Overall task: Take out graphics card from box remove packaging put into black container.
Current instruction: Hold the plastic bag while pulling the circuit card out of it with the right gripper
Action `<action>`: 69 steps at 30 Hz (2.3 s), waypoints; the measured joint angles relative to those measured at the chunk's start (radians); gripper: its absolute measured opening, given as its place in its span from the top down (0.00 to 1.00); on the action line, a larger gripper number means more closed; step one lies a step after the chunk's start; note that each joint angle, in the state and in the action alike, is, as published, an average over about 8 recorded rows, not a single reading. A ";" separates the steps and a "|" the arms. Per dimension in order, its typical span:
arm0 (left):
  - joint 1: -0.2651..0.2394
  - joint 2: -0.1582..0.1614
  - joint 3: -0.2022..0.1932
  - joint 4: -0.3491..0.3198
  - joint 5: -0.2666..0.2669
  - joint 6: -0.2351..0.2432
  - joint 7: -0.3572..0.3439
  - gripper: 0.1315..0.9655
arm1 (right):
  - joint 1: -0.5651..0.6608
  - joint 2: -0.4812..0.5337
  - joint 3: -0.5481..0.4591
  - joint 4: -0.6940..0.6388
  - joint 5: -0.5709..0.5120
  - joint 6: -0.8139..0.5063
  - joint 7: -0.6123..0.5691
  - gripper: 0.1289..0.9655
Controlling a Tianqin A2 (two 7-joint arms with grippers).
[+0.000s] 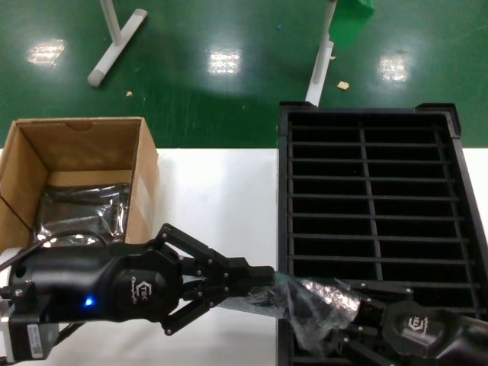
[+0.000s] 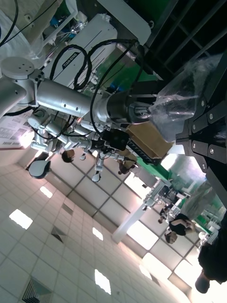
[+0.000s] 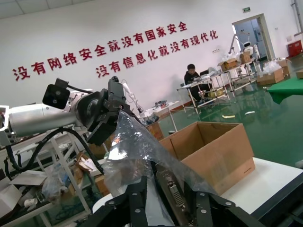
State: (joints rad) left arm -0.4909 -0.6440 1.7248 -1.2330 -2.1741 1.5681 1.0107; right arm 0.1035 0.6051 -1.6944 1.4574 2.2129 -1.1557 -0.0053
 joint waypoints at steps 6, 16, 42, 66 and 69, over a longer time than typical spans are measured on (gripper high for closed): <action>0.000 0.011 -0.003 -0.003 0.003 -0.001 -0.008 0.99 | 0.001 0.000 -0.002 0.002 0.002 -0.002 0.004 0.77; -0.009 0.016 0.001 0.009 0.003 0.001 -0.006 0.99 | 0.005 0.006 -0.006 -0.005 0.006 -0.013 0.012 0.88; -0.062 -0.046 0.098 0.122 -0.030 0.002 0.059 0.99 | 0.018 0.013 -0.015 0.002 0.005 -0.018 0.029 0.91; -0.125 -0.223 0.256 0.269 -0.243 0.002 0.186 0.99 | 0.005 0.049 0.011 0.058 0.012 0.010 0.063 0.91; -0.125 -0.244 0.288 0.283 -0.274 0.002 0.209 0.99 | -0.003 0.063 0.019 0.082 0.013 0.018 0.072 0.91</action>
State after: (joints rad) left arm -0.6160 -0.8876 2.0132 -0.9504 -2.4483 1.5699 1.2199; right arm 0.1001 0.6677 -1.6755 1.5392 2.2256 -1.1373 0.0664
